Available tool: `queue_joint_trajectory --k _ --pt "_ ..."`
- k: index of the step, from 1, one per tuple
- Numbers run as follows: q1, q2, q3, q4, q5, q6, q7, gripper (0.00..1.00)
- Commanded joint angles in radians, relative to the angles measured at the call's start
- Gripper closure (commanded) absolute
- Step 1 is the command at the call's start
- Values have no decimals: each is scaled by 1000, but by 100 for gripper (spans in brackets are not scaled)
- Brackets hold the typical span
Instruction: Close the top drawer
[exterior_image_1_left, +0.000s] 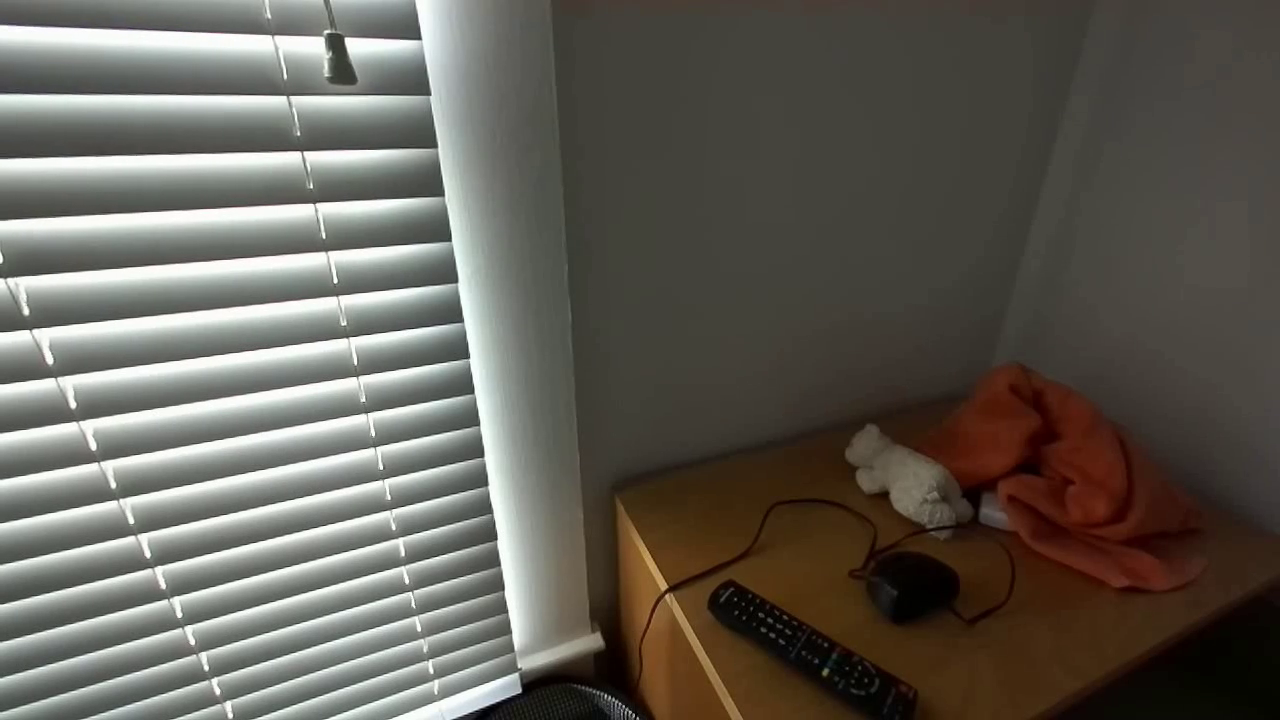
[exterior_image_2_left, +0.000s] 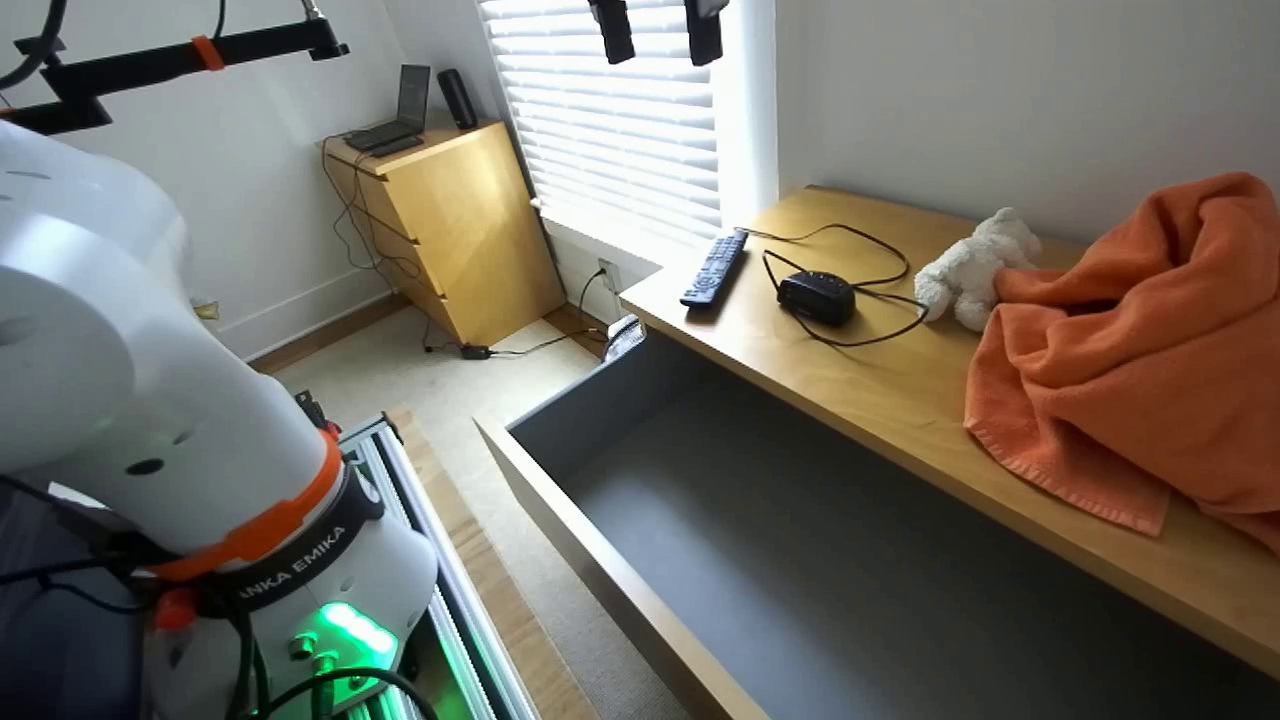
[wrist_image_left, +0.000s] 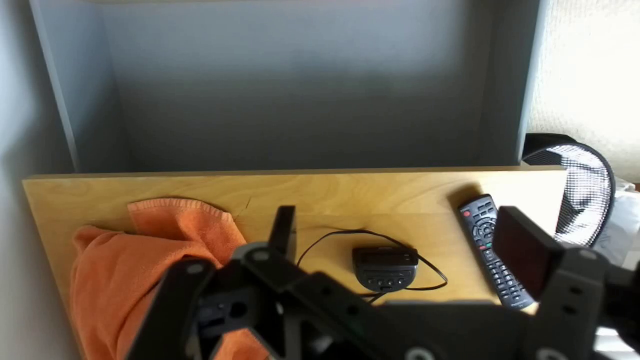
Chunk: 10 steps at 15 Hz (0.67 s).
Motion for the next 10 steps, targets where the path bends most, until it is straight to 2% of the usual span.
queue_joint_trajectory --k 1,5,10 --pt "4 0 -3 2 -1 -3 2 0" --pt "4 0 -3 2 -1 -3 2 0" --pt "-40 69 -66 -13 -68 14 -63 0"
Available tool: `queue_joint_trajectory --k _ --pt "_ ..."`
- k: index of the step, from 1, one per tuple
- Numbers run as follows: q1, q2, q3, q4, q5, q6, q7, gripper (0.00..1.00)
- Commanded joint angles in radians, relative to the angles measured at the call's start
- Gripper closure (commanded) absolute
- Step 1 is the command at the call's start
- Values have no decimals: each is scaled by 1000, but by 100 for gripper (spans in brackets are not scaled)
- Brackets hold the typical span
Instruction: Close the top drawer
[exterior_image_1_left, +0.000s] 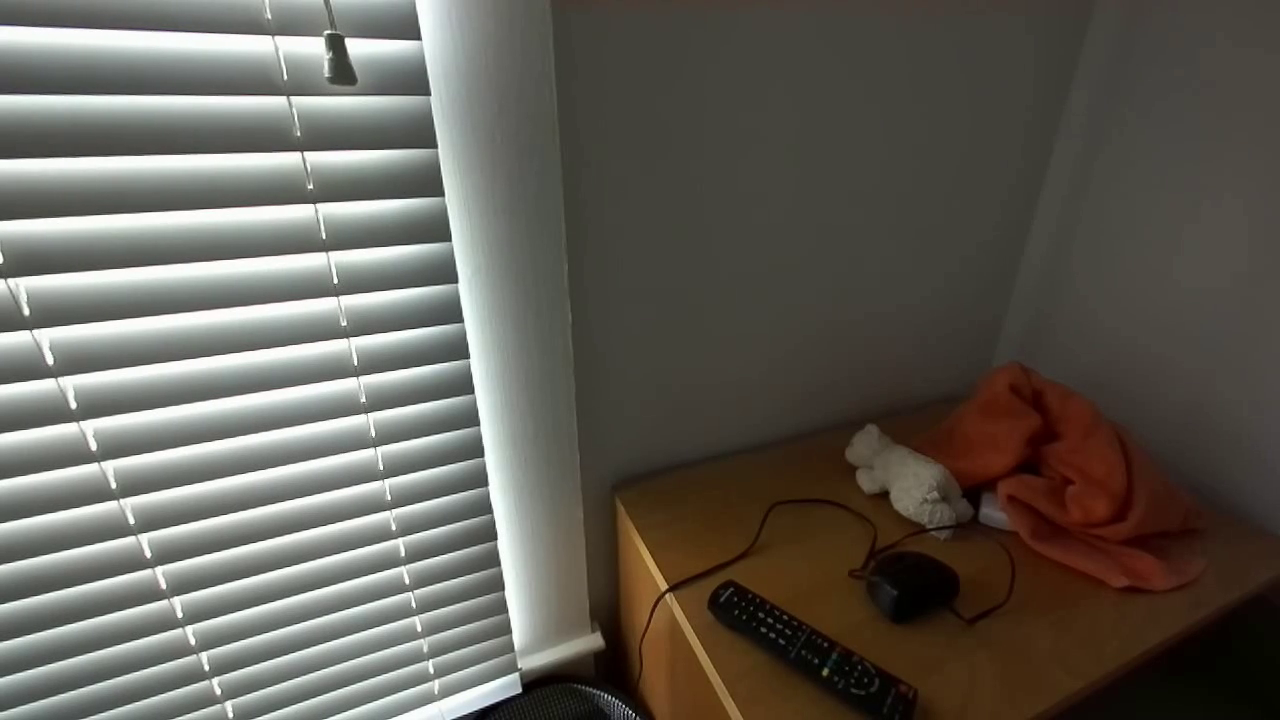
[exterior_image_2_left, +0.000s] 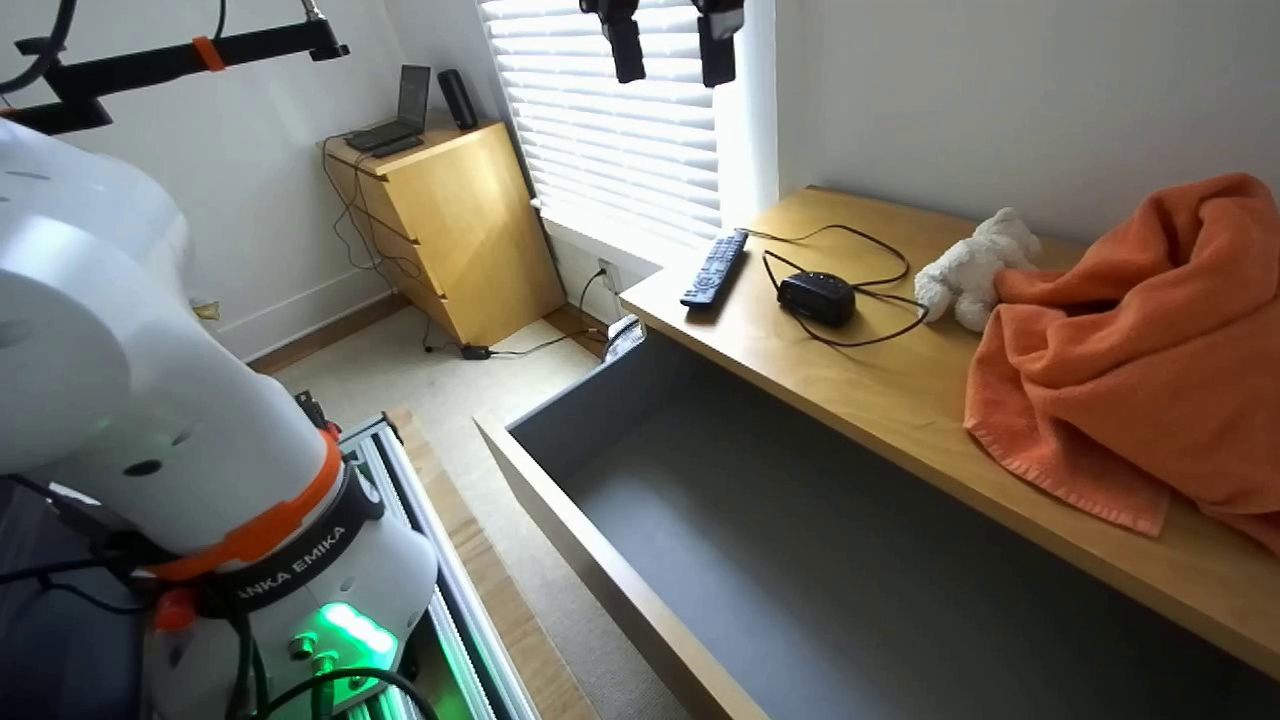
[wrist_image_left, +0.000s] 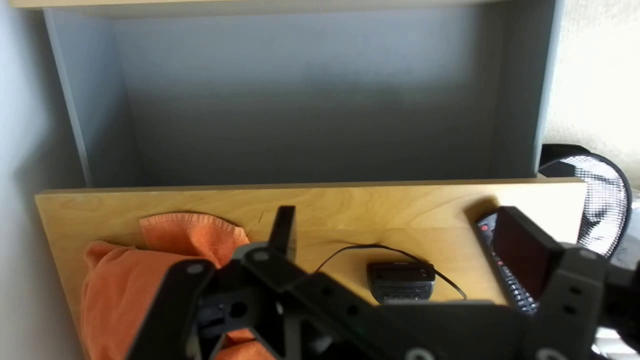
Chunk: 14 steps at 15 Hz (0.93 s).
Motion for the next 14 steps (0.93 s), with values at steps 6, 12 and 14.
queue_joint_trajectory --k 6,12,14 --pt "-102 207 -138 -36 -164 124 -145 0" --pt "-159 414 -193 -54 -170 290 -162 0" --pt "-174 482 -218 -45 -139 307 -209 0"
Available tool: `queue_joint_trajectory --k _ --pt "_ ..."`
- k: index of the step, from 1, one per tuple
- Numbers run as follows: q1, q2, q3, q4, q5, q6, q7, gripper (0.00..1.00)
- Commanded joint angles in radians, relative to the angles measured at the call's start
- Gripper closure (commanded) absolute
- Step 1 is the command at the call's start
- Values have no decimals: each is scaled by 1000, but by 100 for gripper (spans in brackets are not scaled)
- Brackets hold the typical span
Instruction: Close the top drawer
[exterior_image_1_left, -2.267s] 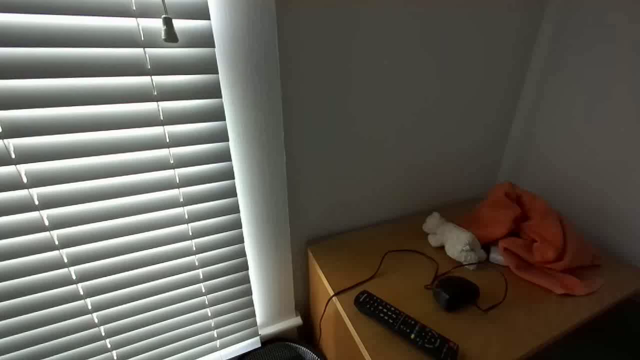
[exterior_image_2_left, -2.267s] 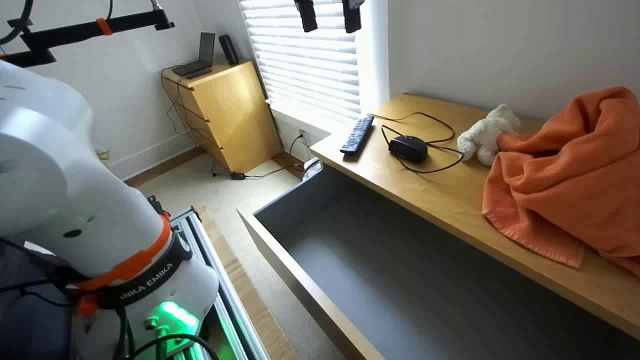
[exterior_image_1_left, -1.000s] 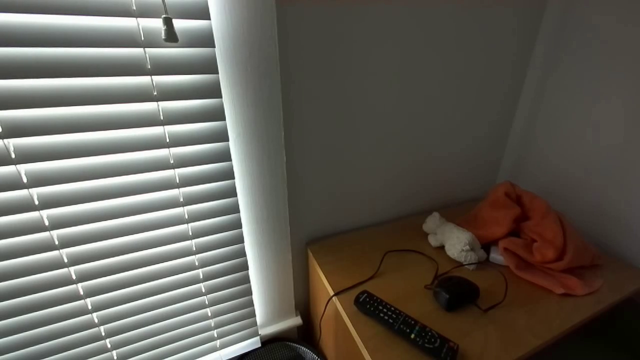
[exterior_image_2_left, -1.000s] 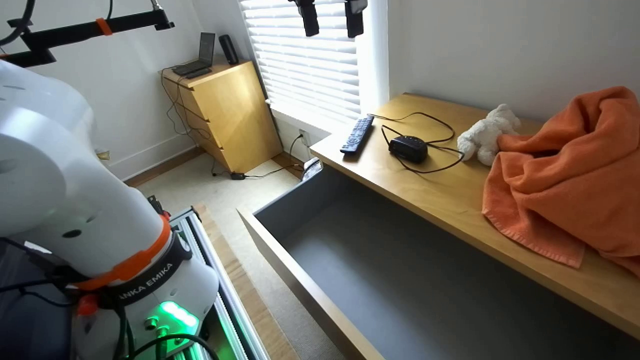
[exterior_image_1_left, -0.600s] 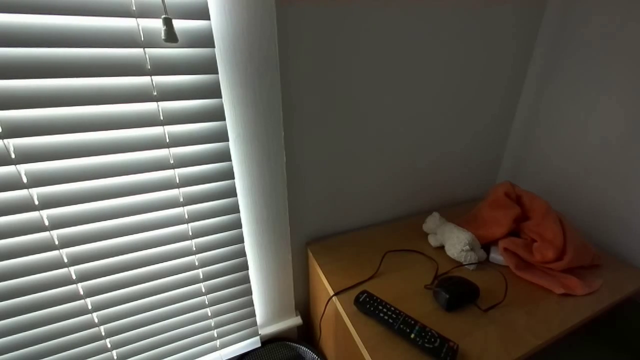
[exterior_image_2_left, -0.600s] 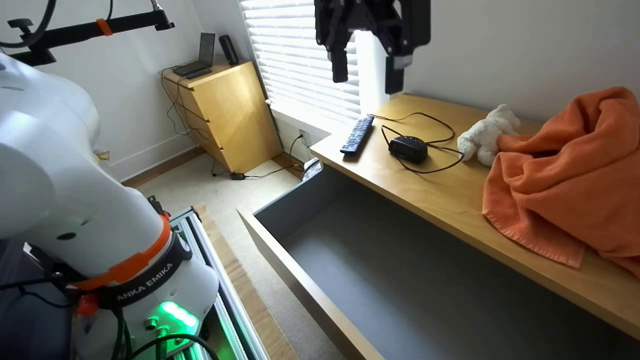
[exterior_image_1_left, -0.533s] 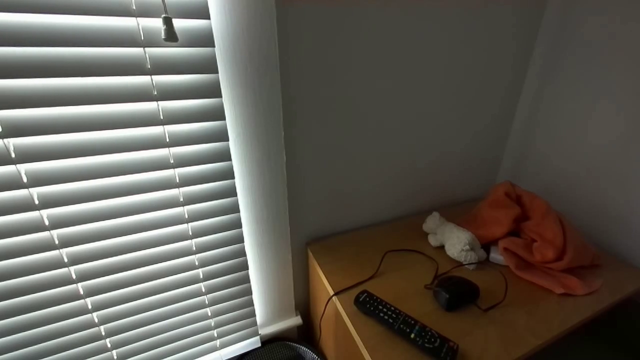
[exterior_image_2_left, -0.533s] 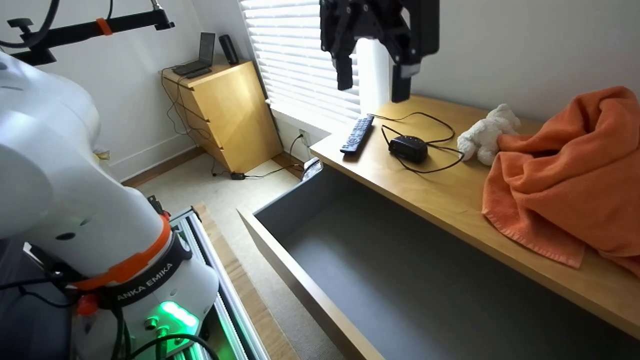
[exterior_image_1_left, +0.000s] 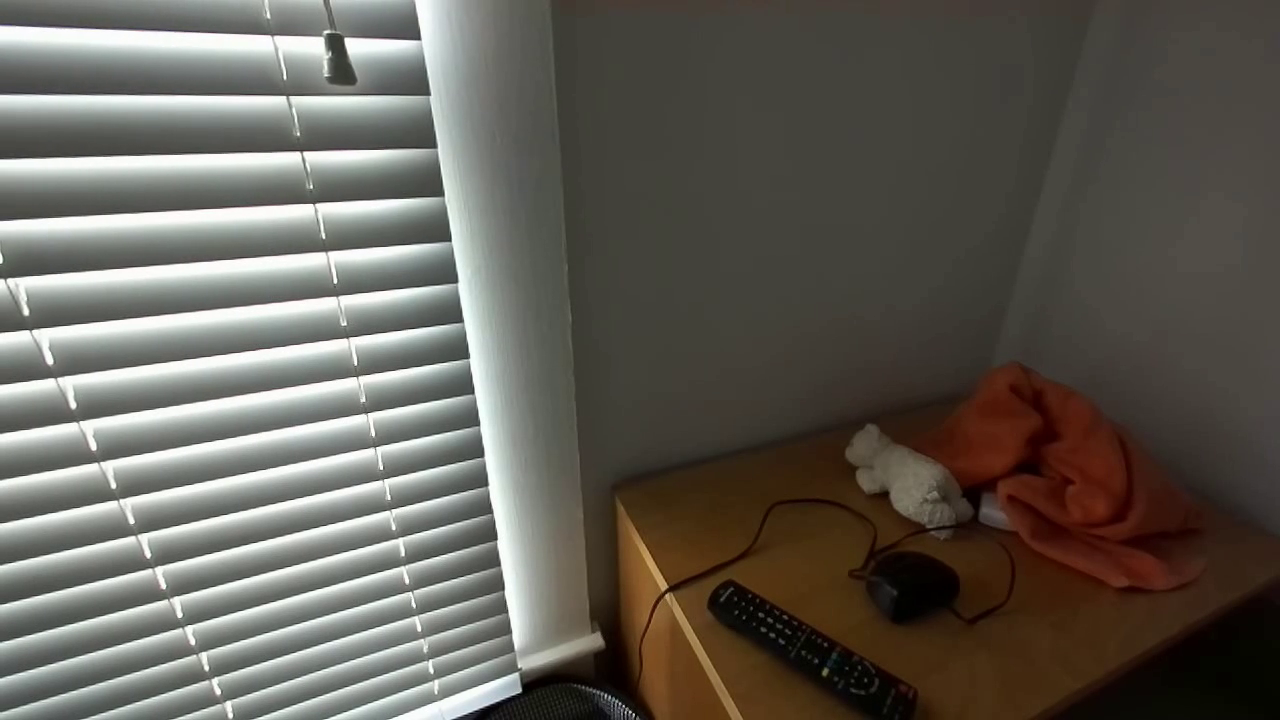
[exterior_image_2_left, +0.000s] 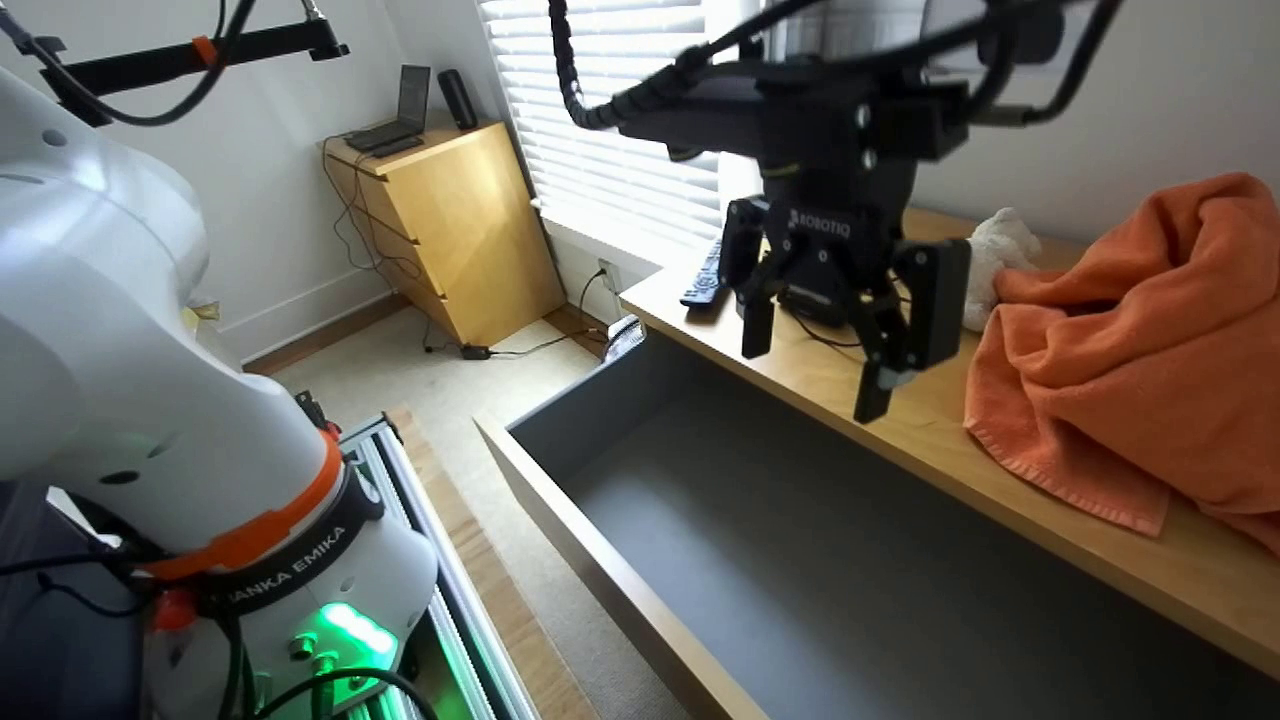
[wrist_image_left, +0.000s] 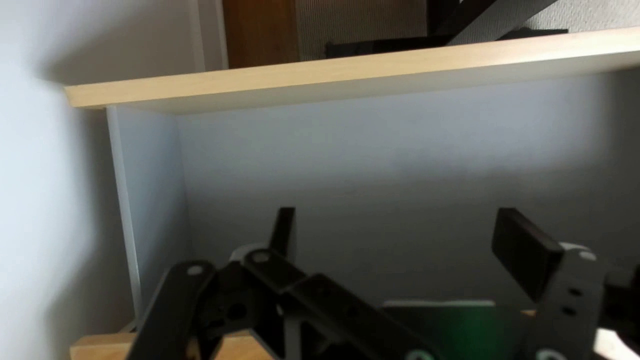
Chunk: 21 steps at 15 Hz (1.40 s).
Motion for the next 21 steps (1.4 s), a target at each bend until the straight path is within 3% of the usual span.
queue_joint_trajectory --k 1,8,13,14,15,21 --pt "-29 132 -52 18 45 44 -108 0" --pt "-81 343 -54 36 150 172 -196 0" --pt "-101 454 -39 57 151 207 -144 0" --pt "-97 464 -42 65 142 183 -88 0" --pt "-101 423 -35 43 141 196 -135 0" --pt "-102 458 -32 59 140 196 -97 0"
